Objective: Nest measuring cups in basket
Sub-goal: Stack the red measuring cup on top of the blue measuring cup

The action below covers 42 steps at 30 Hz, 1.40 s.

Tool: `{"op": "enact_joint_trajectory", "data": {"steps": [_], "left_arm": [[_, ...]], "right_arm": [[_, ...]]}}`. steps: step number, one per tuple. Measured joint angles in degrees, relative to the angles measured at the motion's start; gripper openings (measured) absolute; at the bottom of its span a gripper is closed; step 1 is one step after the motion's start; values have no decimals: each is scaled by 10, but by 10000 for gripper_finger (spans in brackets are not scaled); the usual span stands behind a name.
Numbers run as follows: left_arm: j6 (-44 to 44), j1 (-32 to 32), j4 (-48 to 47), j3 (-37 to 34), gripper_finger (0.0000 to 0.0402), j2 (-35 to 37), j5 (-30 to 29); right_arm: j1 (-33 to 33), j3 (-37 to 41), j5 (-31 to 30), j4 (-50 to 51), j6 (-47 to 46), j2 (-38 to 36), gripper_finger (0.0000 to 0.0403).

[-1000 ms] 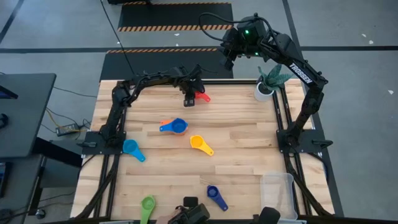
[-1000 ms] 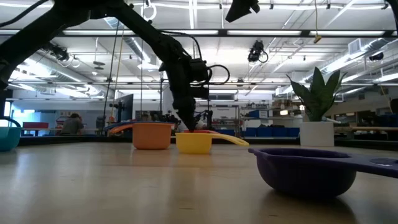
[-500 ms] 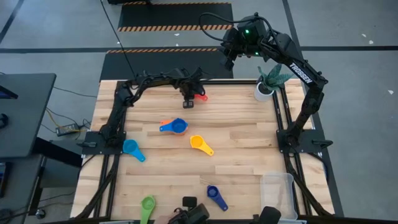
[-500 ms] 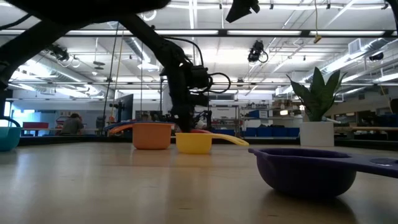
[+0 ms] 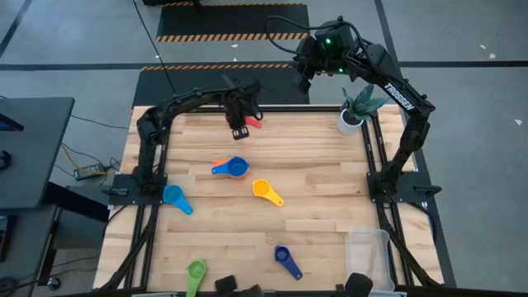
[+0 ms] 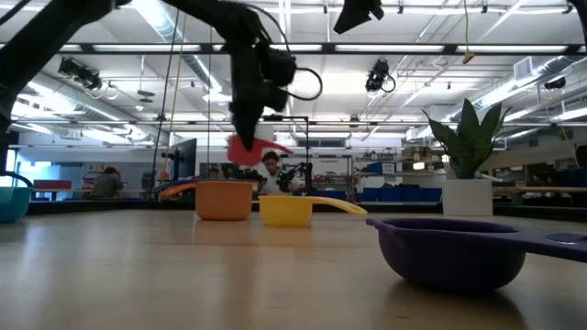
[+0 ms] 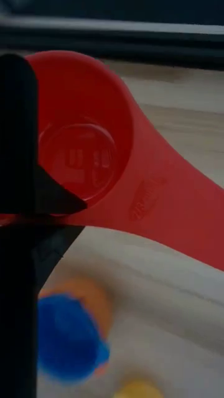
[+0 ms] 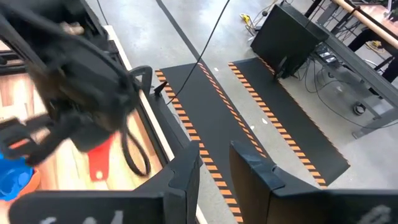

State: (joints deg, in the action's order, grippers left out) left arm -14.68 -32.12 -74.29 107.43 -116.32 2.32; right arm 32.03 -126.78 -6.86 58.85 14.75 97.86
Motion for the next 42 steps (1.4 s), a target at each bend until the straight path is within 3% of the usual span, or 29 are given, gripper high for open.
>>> {"op": "enact_joint_trajectory", "data": {"steps": [6, 10, 13, 21, 25, 35, 42], "left_arm": [[186, 35, -70, -1, 5, 51, -14], [229, 73, -98, -1, 5, 73, -50], [186, 101, -118, -1, 5, 89, -52], [-47, 151, -143, -1, 5, 112, -38], [-101, 162, -120, -10, 5, 111, 15], [-84, 201, -31, -185, 5, 111, 38], [-70, 215, 69, -217, 5, 111, 30]], "right_arm": [[0, 0, 0, 0, -12, 0, 91], [-1, 0, -1, 0, -10, 0, 91], [-1, 0, 0, 0, 14, 0, 91], [-5, 0, 23, 6, 28, 0, 90], [-10, 0, 60, 23, 28, 0, 90], [-16, 0, 71, 26, 12, 0, 90], [-16, 0, 70, 26, 8, 0, 90]]}}
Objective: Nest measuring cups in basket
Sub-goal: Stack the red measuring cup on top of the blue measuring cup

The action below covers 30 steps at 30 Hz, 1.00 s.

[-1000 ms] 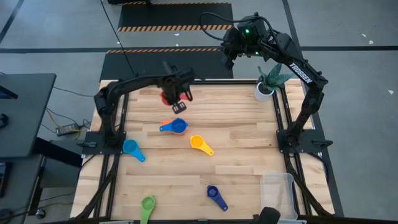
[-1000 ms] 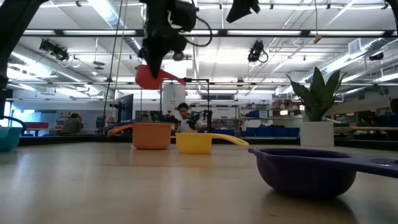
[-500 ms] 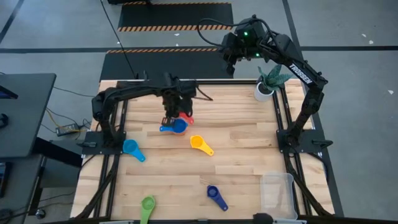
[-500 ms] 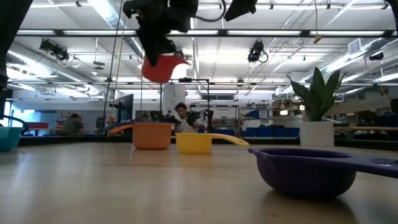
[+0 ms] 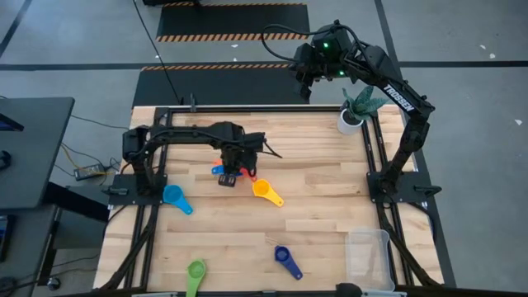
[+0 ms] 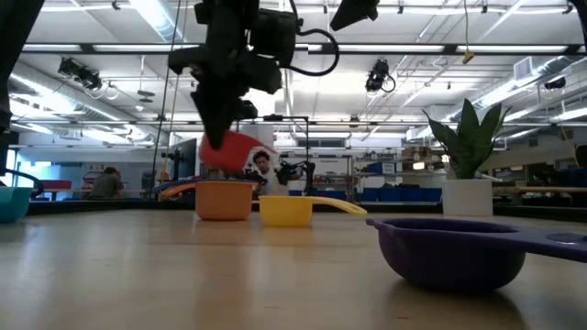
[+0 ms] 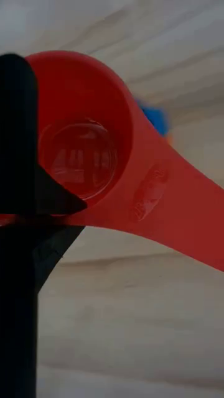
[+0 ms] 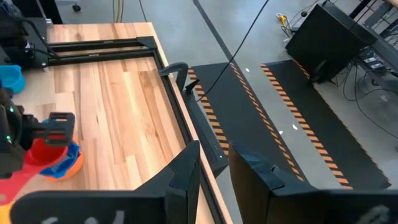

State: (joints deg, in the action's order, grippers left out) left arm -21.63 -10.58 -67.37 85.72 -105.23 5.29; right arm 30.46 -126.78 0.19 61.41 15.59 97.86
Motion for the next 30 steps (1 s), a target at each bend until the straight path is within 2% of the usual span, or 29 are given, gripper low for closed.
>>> {"op": "enact_joint_trajectory", "data": {"steps": [4, 11, 21, 30], "left_arm": [[3, -2, 54, 0, 5, 0, -2], [74, -4, 30, 0, 5, 0, -5], [114, -4, 30, 0, 7, -18, -6], [132, -4, 45, 0, 75, -17, -12]], "right_arm": [[0, 0, 0, 0, 0, 0, 90], [0, 0, -1, 0, 15, 0, 90], [0, 0, -1, 0, 15, 0, 90], [0, 0, -1, 0, 16, 0, 90]]}}
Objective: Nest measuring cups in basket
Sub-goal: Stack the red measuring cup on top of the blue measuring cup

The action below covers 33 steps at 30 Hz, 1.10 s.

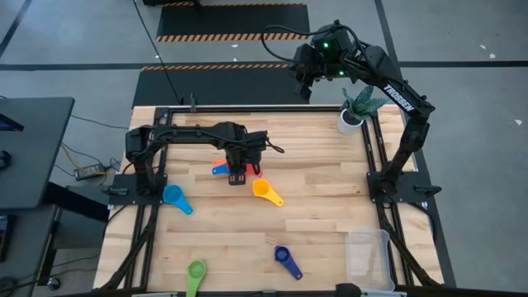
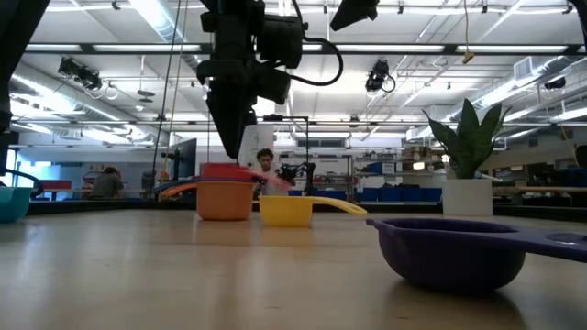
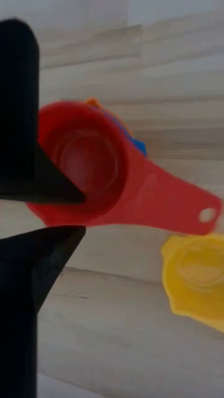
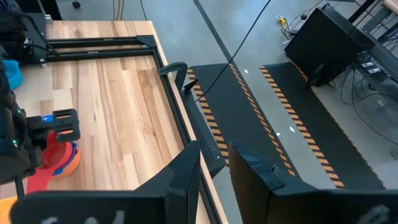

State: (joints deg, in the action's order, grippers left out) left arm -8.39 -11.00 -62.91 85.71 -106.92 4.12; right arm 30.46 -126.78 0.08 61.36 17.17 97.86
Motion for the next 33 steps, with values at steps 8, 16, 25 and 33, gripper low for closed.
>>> {"op": "enact_joint_trajectory", "data": {"steps": [8, 16, 25, 33], "left_arm": [[20, -1, -17, 0, 82, 2, -1], [71, -45, -113, 1, 63, 73, -104], [137, -107, -123, 1, 8, 179, -123], [110, -158, -127, 1, 3, 173, -123]], "right_arm": [[0, 0, 0, 0, 0, 0, 90], [0, 0, -2, -1, 3, -17, 70], [1, 0, -5, 76, -35, -40, 9], [13, 32, -2, 142, -93, -33, 3]]}}
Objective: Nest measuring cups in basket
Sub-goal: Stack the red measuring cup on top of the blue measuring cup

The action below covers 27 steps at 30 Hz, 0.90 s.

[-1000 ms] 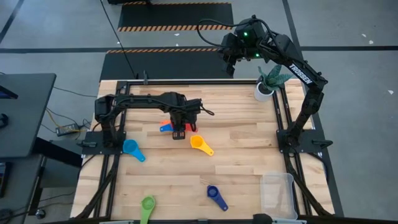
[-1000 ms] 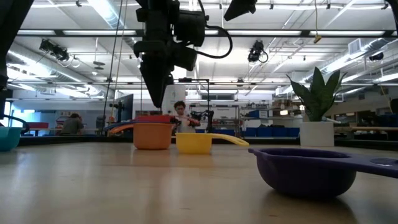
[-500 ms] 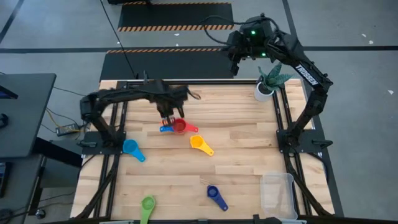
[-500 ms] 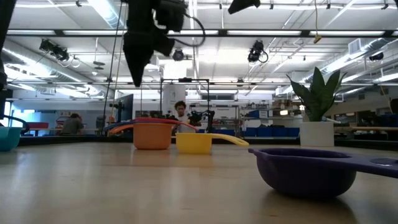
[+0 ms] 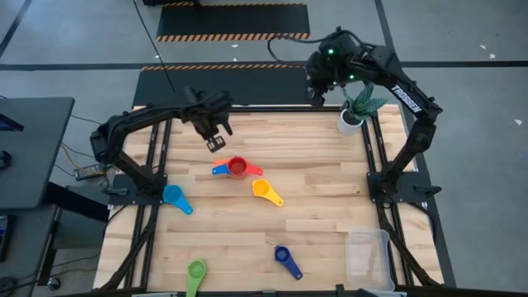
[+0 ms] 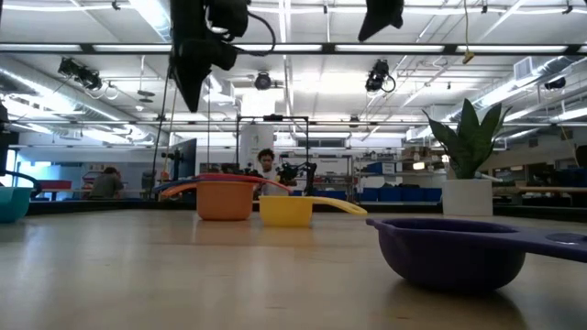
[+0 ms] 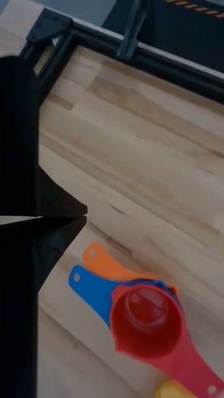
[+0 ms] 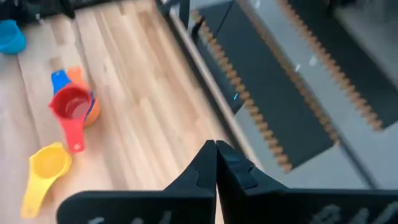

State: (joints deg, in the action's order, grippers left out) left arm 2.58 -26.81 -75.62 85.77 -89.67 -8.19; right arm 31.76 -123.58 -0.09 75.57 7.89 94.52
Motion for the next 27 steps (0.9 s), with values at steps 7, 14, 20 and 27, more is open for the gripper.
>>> {"op": "enact_joint_trajectory", "data": {"steps": [7, 14, 20, 27], "left_arm": [[-68, -42, 83, -126, 1, 16, 85], [-157, -65, 222, -266, 1, 20, 155], [-216, -66, 328, -330, 1, 20, 153], [-219, -64, 429, -390, 0, 20, 154]], "right_arm": [[-18, 82, 3, -18, -55, 0, 2], [-38, 178, 51, -111, -107, 0, 1], [-61, 284, 62, -216, -165, 0, 0], [-95, 407, 28, -356, -245, 0, 0]]}}
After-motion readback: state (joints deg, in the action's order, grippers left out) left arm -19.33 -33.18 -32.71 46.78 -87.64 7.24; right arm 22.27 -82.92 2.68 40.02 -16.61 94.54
